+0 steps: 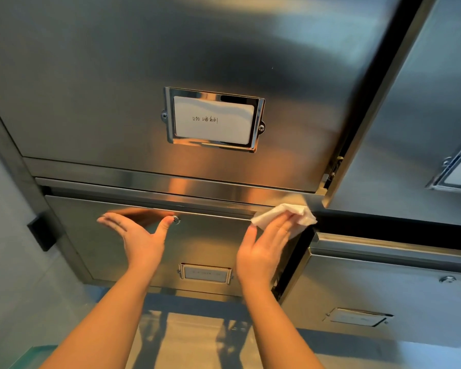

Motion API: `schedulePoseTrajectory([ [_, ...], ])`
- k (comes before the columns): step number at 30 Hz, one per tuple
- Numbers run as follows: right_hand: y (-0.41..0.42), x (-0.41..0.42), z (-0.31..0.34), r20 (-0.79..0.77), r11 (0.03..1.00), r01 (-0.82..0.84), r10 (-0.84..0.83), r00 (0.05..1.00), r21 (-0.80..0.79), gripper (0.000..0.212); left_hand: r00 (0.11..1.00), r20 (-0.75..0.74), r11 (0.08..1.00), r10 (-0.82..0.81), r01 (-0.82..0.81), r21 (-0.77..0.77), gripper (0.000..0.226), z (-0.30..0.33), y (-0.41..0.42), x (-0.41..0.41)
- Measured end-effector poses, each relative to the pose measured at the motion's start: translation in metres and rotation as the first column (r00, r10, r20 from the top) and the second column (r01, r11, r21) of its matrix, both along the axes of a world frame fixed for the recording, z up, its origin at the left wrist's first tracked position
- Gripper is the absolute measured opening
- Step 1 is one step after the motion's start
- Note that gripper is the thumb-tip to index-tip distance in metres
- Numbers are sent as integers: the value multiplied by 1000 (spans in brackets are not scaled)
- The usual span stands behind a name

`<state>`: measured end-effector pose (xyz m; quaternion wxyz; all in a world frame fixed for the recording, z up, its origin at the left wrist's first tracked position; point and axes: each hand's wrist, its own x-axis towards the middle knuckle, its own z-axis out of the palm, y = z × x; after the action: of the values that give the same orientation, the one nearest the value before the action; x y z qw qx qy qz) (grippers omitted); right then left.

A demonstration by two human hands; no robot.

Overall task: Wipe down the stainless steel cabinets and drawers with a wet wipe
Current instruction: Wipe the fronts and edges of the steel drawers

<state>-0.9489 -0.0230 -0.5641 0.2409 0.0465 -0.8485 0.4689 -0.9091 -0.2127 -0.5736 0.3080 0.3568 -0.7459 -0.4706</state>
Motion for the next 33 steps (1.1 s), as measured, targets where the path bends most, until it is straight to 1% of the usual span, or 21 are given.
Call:
schedulePoseTrajectory([
  [2, -14, 1, 4, 61, 999, 25, -24, 998, -23, 74, 1000, -2, 1000, 1, -1, 1, 138, -1, 0, -1],
  [3, -26, 7, 5, 68, 1000, 5, -6, 998, 13, 73, 1000, 0, 1000, 1, -1, 1, 138, -1, 0, -1],
  [5, -46, 22, 1, 51, 981, -74, 66, 997, 177, 72, 1000, 8, 1000, 2, -2, 0, 137, -2, -1, 0],
  [6, -48, 26, -2, 36, 964, -87, 80, 996, 249, 72, 1000, 11, 1000, 1, -1, 0, 138, -2, -1, 0],
  [7, -43, 25, -3, 4, 954, -55, 56, 998, 295, 72, 1000, 10, 1000, -1, 1, 0, 138, -2, -2, 0],
  [9, -21, 12, -4, -48, 939, 93, -82, 995, 331, 69, 1000, 6, 1000, -6, 6, 1, 138, -2, -2, 1],
  [10, -8, 6, -1, -40, 929, 154, -149, 988, 337, 69, 1000, 5, 1000, -6, 6, 3, 138, -2, -2, 1],
  [11, 1, 1, 2, -26, 917, 175, -178, 984, 358, 70, 1000, 4, 1000, -4, 4, 7, 138, -2, -2, 1],
  [12, 7, -1, 4, -22, 900, 147, -151, 988, 411, 71, 1000, 3, 1000, -3, 3, 12, 138, -2, -2, 2],
  [13, 8, -2, 5, -40, 862, 92, -83, 996, 498, 71, 1000, -1, 1000, -4, 4, 15, 138, -2, -1, 2],
  [15, 6, -2, 5, -55, 707, -42, 113, 992, 706, 73, 1000, -14, 1000, -13, 13, 19, 140, -3, -2, 2],
  [16, 3, -3, 6, -45, 621, -95, 207, 977, 778, 72, 1000, -20, 1000, -15, 15, 24, 140, -3, -2, 2],
  [17, 0, -5, 9, -77, 537, -93, 286, 955, 838, 70, 1000, -24, 999, -15, 16, 31, 141, -3, -3, 2],
  [19, -13, -9, 21, -151, 348, -12, 437, 887, 937, 65, 999, -25, 999, -21, 22, 38, 141, -3, -3, 4],
  [21, -24, -13, 39, -99, 160, 8, 568, 817, 987, 65, 999, -23, 999, -22, 23, 37, 141, -2, -2, 6],
  [22, -24, -16, 47, -76, 87, 28, 612, 787, 996, 66, 999, -22, 999, -23, 24, 41, 142, -1, -2, 7],
  [24, -12, -23, 60, -25, -44, 69, 647, 762, 997, 67, 999, -29, 998, -25, 26, 60, 144, 1, -2, 8],
  [25, -3, -24, 68, -4, -107, 93, 635, 773, 990, 66, 999, -35, 997, -26, 28, 67, 145, 2, -2, 9],
  [27, 9, -22, 80, 6, -189, 139, 615, 789, 972, 66, 999, -39, 996, -29, 32, 79, 146, 3, -3, 10],
  [30, -5, -22, 92, 59, -255, 151, 664, 746, 955, 67, 999, -20, 997, -26, 27, 77, 145, 4, -4, 10],
  [33, -51, -18, 104, 68, -243, 170, 738, 672, 955, 73, 1000, 11, 999, -3, 3, 38, 139, 2, -6, 9],
])
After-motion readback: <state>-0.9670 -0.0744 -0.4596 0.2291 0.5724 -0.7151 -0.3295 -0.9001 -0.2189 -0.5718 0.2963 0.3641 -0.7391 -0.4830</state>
